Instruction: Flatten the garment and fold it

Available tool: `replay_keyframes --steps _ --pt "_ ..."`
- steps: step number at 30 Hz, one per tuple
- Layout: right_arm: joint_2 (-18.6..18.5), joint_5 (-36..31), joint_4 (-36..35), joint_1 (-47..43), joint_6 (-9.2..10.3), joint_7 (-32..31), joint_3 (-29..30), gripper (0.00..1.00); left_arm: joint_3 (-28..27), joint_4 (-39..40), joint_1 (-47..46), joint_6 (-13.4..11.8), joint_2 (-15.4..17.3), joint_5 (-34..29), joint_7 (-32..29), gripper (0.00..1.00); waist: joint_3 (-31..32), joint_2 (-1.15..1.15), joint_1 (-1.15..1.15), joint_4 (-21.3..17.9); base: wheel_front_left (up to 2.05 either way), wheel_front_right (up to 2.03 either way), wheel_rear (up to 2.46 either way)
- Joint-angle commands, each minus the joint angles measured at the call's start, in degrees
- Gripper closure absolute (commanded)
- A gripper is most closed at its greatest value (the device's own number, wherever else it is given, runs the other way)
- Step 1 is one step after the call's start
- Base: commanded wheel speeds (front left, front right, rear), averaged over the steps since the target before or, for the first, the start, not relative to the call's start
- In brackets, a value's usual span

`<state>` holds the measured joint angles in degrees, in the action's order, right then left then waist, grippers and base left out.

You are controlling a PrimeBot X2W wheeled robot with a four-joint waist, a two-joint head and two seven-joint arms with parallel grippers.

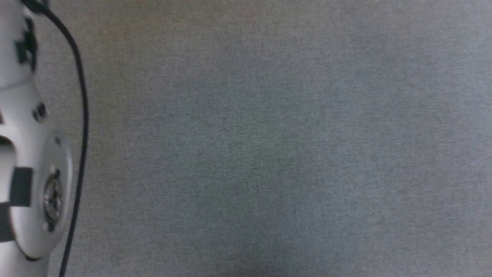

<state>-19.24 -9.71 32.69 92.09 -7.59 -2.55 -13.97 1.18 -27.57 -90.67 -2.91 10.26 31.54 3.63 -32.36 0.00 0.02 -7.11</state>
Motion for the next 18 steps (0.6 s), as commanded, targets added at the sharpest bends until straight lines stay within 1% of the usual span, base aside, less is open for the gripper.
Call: replay_keyframes --steps 1,5,7,10,12,15,18 --pt "-0.3 0.0 0.3 -1.8 0.10 1.0 -0.4 1.00 0.5 0.1 1.9 1.0 -0.2 0.7 0.1 1.00 -1.8 0.00 -0.02 0.9 0.00 0.00 0.00" --pt "-0.5 2.5 -1.0 -7.4 0.10 3.1 -2.0 1.00 1.2 1.8 6.8 4.0 -0.2 2.3 -0.9 1.00 -0.5 0.00 -0.02 1.4 0.00 0.00 0.00" --pt "-0.9 4.4 -3.4 -11.1 0.10 3.3 -2.9 1.00 1.3 3.7 10.0 5.1 0.1 3.4 -2.0 1.00 1.0 0.00 -0.02 1.6 0.00 0.00 0.00" --pt "-2.0 8.3 -9.3 -17.5 0.10 2.4 -3.3 1.00 1.5 8.5 16.7 6.2 0.9 5.3 -5.2 1.00 3.6 0.00 -0.02 1.9 0.00 0.00 0.00" --pt "-3.1 11.0 -14.0 -22.3 0.10 1.1 -2.9 1.00 1.2 13.0 22.3 6.3 1.5 6.8 -7.7 1.00 5.6 0.00 -0.02 2.0 0.00 0.00 0.00" --pt "-4.9 13.9 -22.1 -30.4 0.10 -1.8 -1.1 1.00 0.7 20.7 31.7 5.5 2.7 8.0 -10.6 1.00 8.3 0.00 -0.02 2.1 0.00 0.00 0.00" --pt "-5.6 16.0 -31.0 -41.1 0.10 -5.4 3.2 1.00 -0.6 29.1 42.9 3.4 2.8 9.7 -13.0 1.00 11.4 0.00 -0.02 2.5 0.00 0.00 0.00"
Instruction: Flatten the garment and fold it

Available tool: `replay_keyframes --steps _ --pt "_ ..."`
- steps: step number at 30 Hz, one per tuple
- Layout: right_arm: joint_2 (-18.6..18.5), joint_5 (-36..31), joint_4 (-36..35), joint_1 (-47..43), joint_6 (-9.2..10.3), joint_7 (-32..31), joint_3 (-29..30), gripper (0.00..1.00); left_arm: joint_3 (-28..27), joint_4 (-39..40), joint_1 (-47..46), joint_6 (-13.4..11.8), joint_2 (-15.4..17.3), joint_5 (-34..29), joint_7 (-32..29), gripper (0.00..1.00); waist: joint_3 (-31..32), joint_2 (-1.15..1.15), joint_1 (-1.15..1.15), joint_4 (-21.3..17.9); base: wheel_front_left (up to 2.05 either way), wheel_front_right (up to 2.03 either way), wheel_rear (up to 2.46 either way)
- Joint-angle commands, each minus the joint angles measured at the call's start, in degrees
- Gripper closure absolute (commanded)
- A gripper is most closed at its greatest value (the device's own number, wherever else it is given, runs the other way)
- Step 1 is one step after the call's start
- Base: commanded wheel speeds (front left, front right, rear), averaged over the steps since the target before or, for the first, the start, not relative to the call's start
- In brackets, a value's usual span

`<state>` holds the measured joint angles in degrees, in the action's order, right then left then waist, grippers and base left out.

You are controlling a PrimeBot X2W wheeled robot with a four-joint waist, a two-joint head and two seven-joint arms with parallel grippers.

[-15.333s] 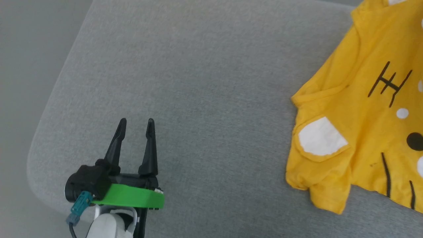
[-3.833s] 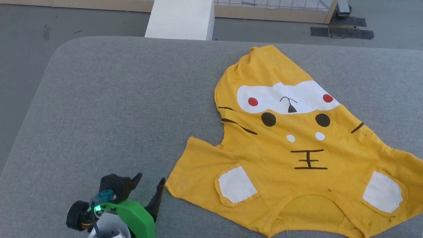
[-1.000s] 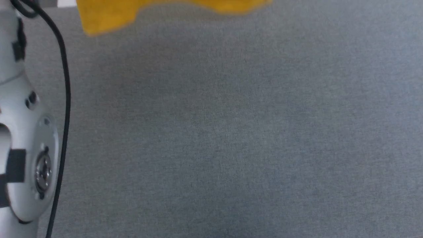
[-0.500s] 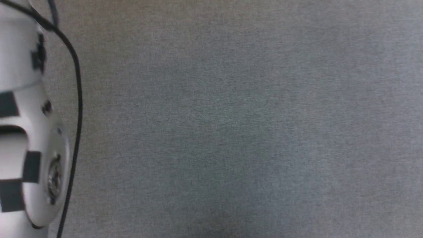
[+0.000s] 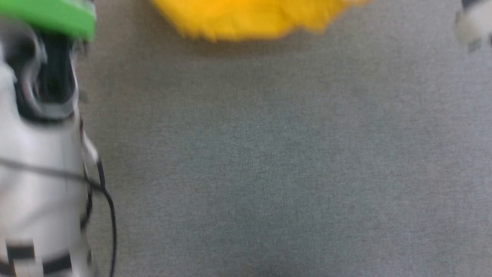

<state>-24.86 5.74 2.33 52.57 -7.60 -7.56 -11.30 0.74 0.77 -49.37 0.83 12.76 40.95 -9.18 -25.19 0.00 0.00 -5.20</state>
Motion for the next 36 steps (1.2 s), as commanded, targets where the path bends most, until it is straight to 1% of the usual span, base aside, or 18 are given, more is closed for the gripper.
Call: replay_keyframes --steps 1,3,6,9,10,11,15,17,19,22,24,27,31,36 --pt "0.2 1.1 -3.5 -5.5 0.11 -1.7 2.4 1.00 -0.5 3.8 5.7 -1.2 0.4 0.3 -0.8 1.00 5.2 0.00 0.00 0.8 0.00 0.00 0.00" --pt "0.6 1.7 -8.3 -12.3 0.11 -3.7 5.8 1.00 -0.9 8.8 12.6 -2.5 0.9 -0.1 -1.6 1.00 6.9 0.00 0.00 1.1 0.00 0.00 0.00" --pt "2.4 1.8 -14.1 -22.0 0.11 -5.6 10.9 1.00 -1.4 14.5 22.2 -4.0 1.1 -1.1 -1.9 1.00 9.4 0.00 0.00 1.7 0.00 0.00 0.00" --pt "5.5 1.7 -18.7 -32.2 0.11 -7.1 15.0 1.00 -2.5 18.4 32.0 -6.2 -0.1 -0.7 -1.8 1.00 11.8 0.00 0.00 2.0 0.00 0.00 0.00" --pt "6.5 1.4 -19.7 -35.0 0.11 -7.3 15.9 1.00 -2.9 19.2 34.7 -6.7 -0.7 -0.2 -1.8 1.00 12.5 0.00 0.00 2.1 0.00 0.00 0.00" --pt "8.3 1.9 -20.3 -38.2 0.11 -7.4 17.4 1.00 -3.0 19.8 38.2 -7.0 -0.9 -0.1 -2.0 1.00 13.5 0.00 0.00 2.2 0.00 0.00 0.00" --pt "13.0 1.5 -20.8 -48.1 0.11 -6.7 21.9 1.00 -2.9 19.0 50.3 -7.9 0.4 -3.2 -2.2 1.00 16.8 0.00 0.00 2.5 0.00 0.00 0.00" --pt "15.1 1.2 -20.8 -52.6 0.11 -6.6 23.5 1.00 -2.5 18.2 55.3 -8.3 -0.1 -3.4 -2.3 1.00 18.5 0.00 0.00 2.7 0.00 0.00 0.00" --pt "16.9 1.2 -20.7 -56.8 0.11 -6.7 24.9 1.00 -2.2 18.2 59.5 -8.5 -1.4 -1.9 -2.8 1.00 20.1 0.00 0.00 2.9 0.00 0.00 0.00" --pt "18.6 1.6 -21.0 -62.1 0.11 -7.2 26.6 1.00 -1.6 19.2 64.4 -8.0 -2.9 1.2 -4.1 1.00 22.1 0.00 0.00 3.1 0.00 0.00 0.00" --pt "19.6 2.4 -22.2 -65.4 0.11 -8.5 27.2 1.00 -1.2 20.2 67.4 -7.3 -2.6 2.8 -5.7 1.00 23.2 0.00 0.00 3.1 0.00 0.00 0.00" --pt "20.6 3.7 -24.1 -69.5 0.11 -11.1 28.3 1.00 -1.6 21.7 71.4 -6.8 -1.0 4.4 -8.5 1.00 24.4 0.00 0.00 2.8 0.00 0.00 0.00" --pt "21.4 5.4 -26.9 -74.5 0.11 -15.1 29.5 1.00 -3.5 23.6 76.5 -7.9 0.9 5.3 -11.0 1.00 25.2 0.00 0.00 2.2 0.00 0.00 0.00" --pt "21.8 6.6 -30.1 -79.0 0.11 -17.8 31.3 1.00 -6.4 26.2 81.1 -9.3 1.7 5.8 -11.5 1.00 25.4 0.00 0.00 1.8 0.00 0.00 0.00"
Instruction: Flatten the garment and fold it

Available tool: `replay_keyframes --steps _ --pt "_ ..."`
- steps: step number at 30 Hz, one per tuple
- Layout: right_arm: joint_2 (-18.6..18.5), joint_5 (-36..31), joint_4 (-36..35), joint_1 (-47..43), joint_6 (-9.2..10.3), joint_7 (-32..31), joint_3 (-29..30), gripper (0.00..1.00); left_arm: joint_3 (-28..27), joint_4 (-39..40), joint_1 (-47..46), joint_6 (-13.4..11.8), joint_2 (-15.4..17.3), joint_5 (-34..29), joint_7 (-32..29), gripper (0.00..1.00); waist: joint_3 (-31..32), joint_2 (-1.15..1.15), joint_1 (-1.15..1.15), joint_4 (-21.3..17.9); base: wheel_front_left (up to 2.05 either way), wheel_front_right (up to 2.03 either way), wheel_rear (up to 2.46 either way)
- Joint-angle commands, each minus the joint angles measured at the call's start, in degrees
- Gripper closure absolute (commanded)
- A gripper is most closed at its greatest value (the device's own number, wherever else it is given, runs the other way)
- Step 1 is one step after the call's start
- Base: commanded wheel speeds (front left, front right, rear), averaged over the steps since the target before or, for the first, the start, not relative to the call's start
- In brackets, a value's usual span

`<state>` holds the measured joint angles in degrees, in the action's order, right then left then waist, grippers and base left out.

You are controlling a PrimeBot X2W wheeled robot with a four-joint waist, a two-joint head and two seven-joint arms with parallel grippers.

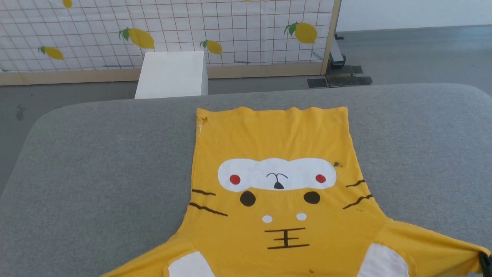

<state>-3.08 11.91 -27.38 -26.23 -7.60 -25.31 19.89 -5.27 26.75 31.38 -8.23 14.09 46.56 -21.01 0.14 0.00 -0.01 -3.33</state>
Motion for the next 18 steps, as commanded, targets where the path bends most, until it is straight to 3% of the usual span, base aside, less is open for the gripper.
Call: replay_keyframes --steps 1,7,18 --pt "0.0 0.6 -0.6 -0.8 0.11 -0.3 0.4 1.00 -0.5 0.7 0.8 -0.3 0.6 0.0 0.3 1.00 -0.1 0.00 0.01 0.0 0.00 0.00 0.00" --pt "0.1 -0.6 3.3 -0.9 0.11 0.3 -2.7 1.00 2.7 1.4 -1.7 0.5 0.3 -0.9 0.0 1.00 -0.9 0.00 0.01 0.4 0.00 0.00 0.00" --pt "-2.2 -4.7 25.0 6.0 0.11 6.1 -10.2 1.00 7.6 -1.0 -8.9 1.9 0.3 -2.9 -0.9 1.00 -3.8 0.00 0.01 1.2 0.00 0.00 0.00"
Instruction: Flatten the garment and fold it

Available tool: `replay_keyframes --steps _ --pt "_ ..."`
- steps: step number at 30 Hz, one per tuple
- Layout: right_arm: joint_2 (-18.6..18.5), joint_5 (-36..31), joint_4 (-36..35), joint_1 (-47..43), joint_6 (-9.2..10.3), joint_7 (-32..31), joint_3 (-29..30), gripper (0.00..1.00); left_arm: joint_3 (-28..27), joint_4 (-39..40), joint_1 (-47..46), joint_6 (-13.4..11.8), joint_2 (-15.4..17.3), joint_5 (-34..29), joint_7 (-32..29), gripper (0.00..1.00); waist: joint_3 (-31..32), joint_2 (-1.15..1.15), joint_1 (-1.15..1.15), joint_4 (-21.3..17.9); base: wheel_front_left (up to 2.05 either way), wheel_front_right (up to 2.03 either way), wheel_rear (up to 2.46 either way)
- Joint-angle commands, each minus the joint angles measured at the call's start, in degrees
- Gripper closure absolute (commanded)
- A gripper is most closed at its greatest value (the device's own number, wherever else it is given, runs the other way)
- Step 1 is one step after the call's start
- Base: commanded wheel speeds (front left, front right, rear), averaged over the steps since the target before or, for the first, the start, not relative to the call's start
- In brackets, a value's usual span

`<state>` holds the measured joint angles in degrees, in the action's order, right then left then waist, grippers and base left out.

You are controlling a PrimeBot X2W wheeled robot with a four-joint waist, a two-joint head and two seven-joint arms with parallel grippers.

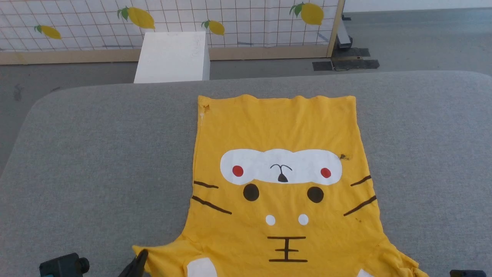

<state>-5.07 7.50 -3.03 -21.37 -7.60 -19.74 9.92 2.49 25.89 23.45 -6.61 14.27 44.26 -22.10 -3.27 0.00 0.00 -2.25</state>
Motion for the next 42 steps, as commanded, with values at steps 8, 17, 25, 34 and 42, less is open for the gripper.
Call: replay_keyframes --steps 8,17,25,34,42 --pt "-0.4 -0.6 7.5 4.7 0.11 4.6 2.1 0.00 0.3 0.8 -2.2 0.6 0.6 -1.1 0.1 1.00 -1.5 0.00 0.00 0.9 0.00 0.00 0.00" --pt "-4.1 2.8 -13.6 13.7 0.11 -1.7 11.2 0.00 0.3 4.4 -2.0 0.8 1.3 -2.2 0.9 1.00 -5.4 0.00 0.00 3.1 0.00 0.00 0.00" --pt "-14.7 3.0 -8.6 37.1 0.11 -10.9 6.7 0.00 1.8 7.0 -5.3 2.0 1.0 -3.0 2.0 1.00 -14.1 0.00 0.00 5.6 0.00 0.00 0.00" --pt "-15.4 -1.1 8.3 58.3 0.11 -15.9 -1.2 0.00 3.4 7.1 -11.1 3.5 1.4 -4.5 2.7 1.00 -24.1 0.00 0.00 8.9 0.00 0.00 0.00" --pt "-14.5 -4.7 15.9 64.8 0.11 -18.7 -0.4 0.00 4.8 6.5 -13.9 4.2 0.9 -5.1 3.3 1.00 -29.5 0.00 0.00 11.3 0.00 0.00 0.00"
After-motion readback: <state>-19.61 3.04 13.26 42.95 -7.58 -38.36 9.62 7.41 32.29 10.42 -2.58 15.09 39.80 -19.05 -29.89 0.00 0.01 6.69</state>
